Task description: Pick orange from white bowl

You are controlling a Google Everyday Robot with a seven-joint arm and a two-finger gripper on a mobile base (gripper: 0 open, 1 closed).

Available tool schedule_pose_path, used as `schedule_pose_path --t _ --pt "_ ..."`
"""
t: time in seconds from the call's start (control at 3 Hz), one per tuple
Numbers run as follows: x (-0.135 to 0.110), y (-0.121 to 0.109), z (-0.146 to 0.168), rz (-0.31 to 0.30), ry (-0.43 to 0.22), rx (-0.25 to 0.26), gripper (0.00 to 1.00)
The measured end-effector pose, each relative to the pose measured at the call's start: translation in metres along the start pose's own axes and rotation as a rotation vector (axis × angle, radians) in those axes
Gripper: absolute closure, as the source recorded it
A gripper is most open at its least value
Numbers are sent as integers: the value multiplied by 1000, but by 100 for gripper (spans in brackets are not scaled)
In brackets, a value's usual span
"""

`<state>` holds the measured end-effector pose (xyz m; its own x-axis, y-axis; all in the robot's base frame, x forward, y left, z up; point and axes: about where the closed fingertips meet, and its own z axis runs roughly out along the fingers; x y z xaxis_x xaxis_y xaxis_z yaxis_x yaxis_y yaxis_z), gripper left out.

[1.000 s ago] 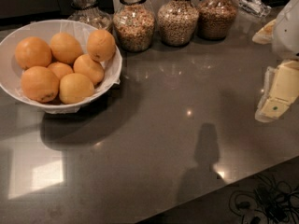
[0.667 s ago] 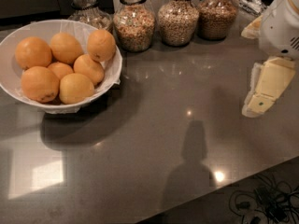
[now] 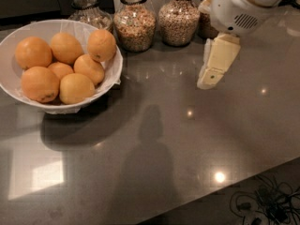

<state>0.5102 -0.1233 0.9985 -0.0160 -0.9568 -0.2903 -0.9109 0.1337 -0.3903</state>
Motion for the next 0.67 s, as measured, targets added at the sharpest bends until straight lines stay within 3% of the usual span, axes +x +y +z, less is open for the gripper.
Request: schedule_pose_path --t 0.67 --pt "-90 -43 13 -146 -133 26 0"
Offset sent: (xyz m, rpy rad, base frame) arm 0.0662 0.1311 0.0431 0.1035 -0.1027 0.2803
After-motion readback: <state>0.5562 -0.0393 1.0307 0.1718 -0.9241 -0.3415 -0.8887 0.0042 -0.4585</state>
